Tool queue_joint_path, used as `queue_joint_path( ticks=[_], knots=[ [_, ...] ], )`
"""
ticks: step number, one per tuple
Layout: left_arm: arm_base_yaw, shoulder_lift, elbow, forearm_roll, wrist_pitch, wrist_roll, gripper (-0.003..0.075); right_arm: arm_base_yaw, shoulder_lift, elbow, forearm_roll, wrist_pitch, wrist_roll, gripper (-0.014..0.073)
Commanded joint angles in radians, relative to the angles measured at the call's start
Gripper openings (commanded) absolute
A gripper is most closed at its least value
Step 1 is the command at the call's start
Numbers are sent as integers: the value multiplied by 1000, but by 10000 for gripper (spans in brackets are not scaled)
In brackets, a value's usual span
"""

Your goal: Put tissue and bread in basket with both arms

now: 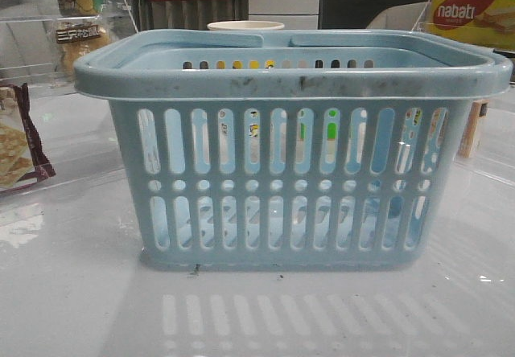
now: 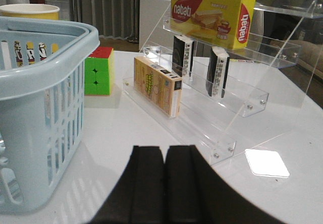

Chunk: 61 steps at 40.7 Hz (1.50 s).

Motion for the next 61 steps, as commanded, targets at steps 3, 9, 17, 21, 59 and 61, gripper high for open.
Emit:
queue_joint_path(
  ticks=[3, 9, 17, 21, 59, 61],
  knots=[
    [-4, -17, -2, -4, -87, -2, 91, -7, -17, 0, -4, -87, -10, 55],
    [-4, -17, -2, -4, -87, -2, 91, -7, -17, 0, -4, -87, -10, 55],
    [-4, -17, -2, -4, -87, -2, 91, -7, -17, 0, -4, -87, -10, 55],
    [-4, -17, -2, -4, -87, -2, 91, -7, -17, 0, -4, -87, -10, 55],
    [-4, 210, -730, -17, 302, -2, 91, -7, 270, -760, 25, 360, -10, 55],
    [-4, 245, -763, -17, 358, -2, 91, -7, 307, -787, 25, 403, -10, 55]
  ],
)
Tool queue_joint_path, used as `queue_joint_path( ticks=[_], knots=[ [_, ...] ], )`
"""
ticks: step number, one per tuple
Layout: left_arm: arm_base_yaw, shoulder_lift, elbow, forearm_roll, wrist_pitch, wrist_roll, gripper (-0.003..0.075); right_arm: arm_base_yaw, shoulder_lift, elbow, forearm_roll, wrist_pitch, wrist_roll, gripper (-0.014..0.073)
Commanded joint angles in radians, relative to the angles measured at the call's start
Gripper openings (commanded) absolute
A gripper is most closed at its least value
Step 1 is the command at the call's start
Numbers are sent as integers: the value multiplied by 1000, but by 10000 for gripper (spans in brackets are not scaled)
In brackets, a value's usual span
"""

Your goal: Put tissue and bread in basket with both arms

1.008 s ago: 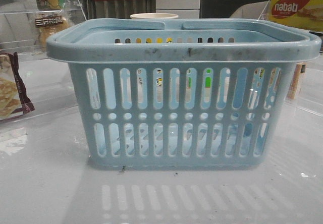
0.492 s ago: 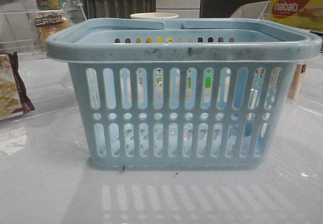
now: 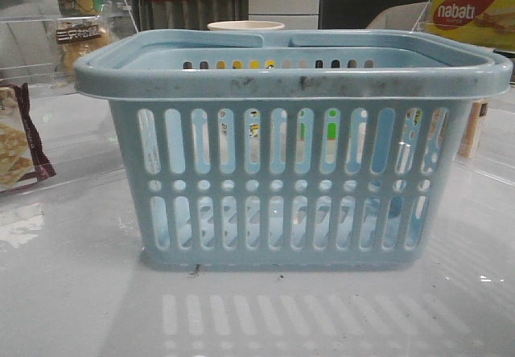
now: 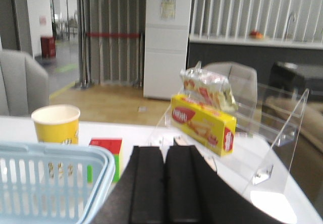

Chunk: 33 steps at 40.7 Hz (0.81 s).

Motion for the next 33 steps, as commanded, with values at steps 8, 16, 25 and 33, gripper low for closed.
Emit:
queue_joint_path(
  ticks=[8, 16, 25, 33],
  knots=[
    [-4, 193, -96, -13, 221, -2, 91, -7, 203, -88, 5, 164, -10, 55],
    [-4, 274, -54, -13, 298, -2, 91, -7, 318, -53, 5, 231, -10, 55],
    [-4, 335, -14, -13, 288, -2, 91, -7, 415, 8, 5, 230, -10, 55],
    [-4, 383, -10, -7, 280, 0, 230, -7, 471, 15, 5, 229, -10, 230]
  ],
)
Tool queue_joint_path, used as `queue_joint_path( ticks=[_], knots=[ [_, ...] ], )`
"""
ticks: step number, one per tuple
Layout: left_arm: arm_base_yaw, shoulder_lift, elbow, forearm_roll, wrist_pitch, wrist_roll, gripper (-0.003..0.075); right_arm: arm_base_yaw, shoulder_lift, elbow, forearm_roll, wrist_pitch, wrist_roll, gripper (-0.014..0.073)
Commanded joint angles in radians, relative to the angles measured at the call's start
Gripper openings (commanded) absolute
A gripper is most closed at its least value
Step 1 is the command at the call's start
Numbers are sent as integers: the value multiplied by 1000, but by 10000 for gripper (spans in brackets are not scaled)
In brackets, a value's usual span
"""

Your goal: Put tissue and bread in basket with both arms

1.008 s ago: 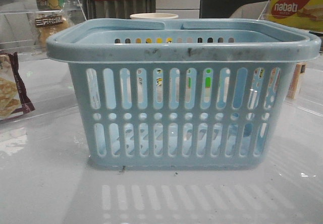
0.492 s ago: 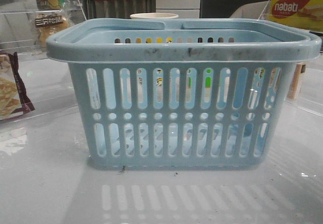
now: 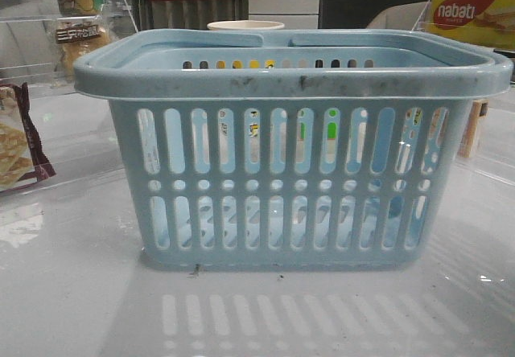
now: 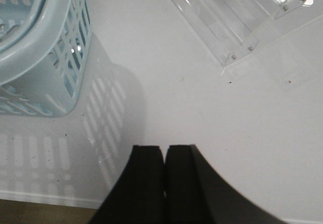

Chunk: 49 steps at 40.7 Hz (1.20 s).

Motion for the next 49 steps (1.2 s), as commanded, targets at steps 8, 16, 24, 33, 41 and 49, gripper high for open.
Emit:
queue_joint_path(
  ticks=[8, 16, 24, 33, 41, 49],
  knots=[
    [-4, 52, -28, -13, -119, 0, 498, -7, 62, -26, 5, -78, -10, 556],
    [-131, 54, -28, -37, -161, 0, 494, -36, 142, -55, -34, -99, 12, 559],
    [-294, 54, -28, -15, -180, 0, 494, -154, 290, -185, -39, -147, 22, 559],
    [-357, 54, -28, -9, -180, 0, 494, -200, 513, -383, -39, -182, 22, 559],
    [-357, 54, -28, -9, -178, 0, 494, -200, 749, -587, -39, -183, 22, 559],
    [-357, 54, -28, -9, -178, 0, 494, -200, 938, -738, -44, -205, 22, 559]
  ],
)
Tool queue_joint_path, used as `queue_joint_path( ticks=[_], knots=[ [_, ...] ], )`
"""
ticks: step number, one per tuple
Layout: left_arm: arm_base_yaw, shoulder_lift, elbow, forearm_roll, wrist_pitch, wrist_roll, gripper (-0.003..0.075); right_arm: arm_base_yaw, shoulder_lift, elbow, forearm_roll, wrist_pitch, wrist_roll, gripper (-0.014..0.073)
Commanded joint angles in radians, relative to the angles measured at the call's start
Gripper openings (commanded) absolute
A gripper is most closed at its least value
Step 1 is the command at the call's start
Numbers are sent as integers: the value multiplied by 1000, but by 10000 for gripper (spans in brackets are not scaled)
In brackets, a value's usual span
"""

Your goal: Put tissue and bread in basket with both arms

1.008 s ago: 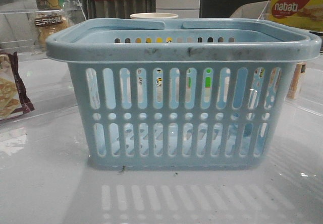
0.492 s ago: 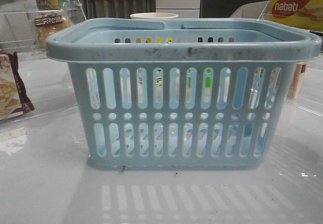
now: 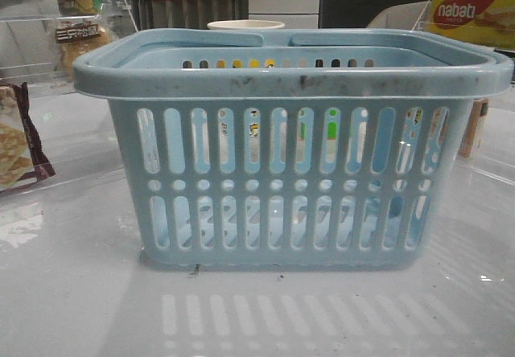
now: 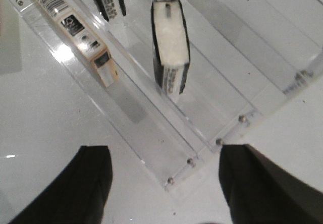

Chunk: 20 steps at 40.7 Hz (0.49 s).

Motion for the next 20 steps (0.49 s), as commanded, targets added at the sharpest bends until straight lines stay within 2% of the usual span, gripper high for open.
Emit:
queue_joint_path(
  ticks=[1, 8, 16, 20],
  knots=[
    [-7, 9, -30, -3, -87, 0, 494, -6, 40, -101, -16, -78, 3, 559],
    [-7, 9, -30, -3, -87, 0, 494, -6, 151, -183, -16, -119, 3, 559],
    [-7, 9, -30, -3, -87, 0, 494, -6, 222, -202, -16, -183, 3, 552],
    [-7, 9, -30, -3, -87, 0, 494, -6, 232, -202, -16, -182, 3, 442]
  ],
)
